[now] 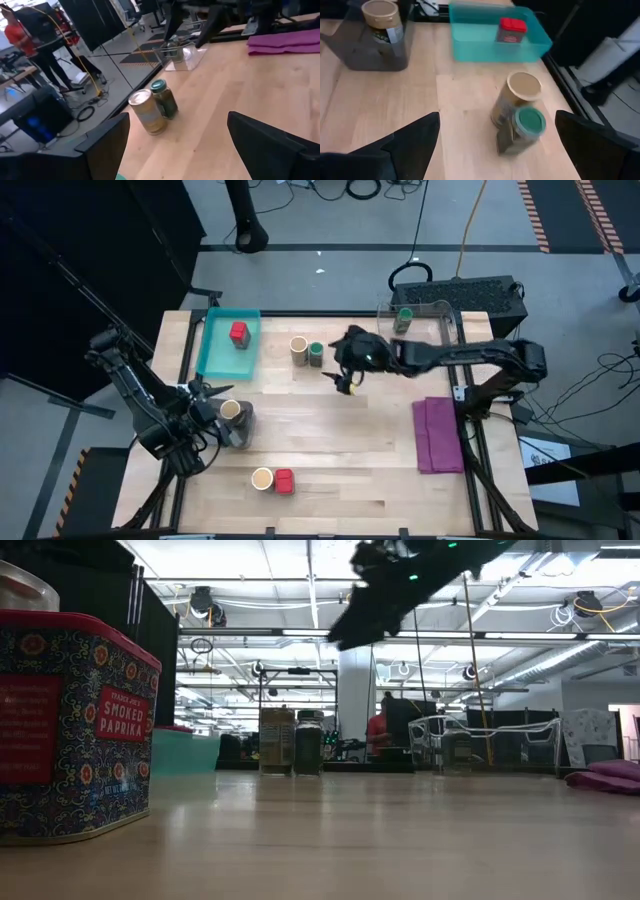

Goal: Sort spices by type
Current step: Put the green seasoning bottle into the transparent bin

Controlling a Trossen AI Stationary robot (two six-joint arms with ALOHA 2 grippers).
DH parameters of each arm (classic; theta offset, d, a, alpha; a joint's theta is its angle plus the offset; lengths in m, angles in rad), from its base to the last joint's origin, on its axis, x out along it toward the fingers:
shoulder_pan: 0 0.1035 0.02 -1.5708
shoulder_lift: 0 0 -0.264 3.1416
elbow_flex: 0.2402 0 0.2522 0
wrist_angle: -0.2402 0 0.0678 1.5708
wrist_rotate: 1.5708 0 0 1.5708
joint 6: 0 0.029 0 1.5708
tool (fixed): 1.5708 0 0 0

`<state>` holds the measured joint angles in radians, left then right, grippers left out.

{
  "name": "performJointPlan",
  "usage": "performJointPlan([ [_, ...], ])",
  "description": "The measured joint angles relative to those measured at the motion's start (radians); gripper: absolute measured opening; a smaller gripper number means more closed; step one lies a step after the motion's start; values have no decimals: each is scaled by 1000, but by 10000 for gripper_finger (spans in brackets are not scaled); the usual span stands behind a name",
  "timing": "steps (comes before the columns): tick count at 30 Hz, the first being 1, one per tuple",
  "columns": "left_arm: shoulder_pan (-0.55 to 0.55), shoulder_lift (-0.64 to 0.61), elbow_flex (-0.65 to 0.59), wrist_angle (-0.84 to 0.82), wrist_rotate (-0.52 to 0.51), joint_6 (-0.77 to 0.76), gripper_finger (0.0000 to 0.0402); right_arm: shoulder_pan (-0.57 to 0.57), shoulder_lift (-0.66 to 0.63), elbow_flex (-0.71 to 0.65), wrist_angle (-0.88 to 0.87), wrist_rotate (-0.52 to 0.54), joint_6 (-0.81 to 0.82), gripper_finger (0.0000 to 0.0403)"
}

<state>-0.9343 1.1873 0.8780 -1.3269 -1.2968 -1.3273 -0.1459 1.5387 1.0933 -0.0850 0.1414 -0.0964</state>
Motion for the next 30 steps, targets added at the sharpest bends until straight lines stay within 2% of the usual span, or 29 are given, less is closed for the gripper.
performJointPlan([
  [8, 19, -7, 16, 2, -3, 53, 341, -121, 198, 161, -24, -194, -49, 380],
  [18, 19, -13, 16, 0, -8, 59, 341, -220, 307, 193, -66, -198, -66, 380],
  [30, 19, -13, 16, 13, -16, 52, 341, -248, 399, 192, 22, -253, -99, 379],
])
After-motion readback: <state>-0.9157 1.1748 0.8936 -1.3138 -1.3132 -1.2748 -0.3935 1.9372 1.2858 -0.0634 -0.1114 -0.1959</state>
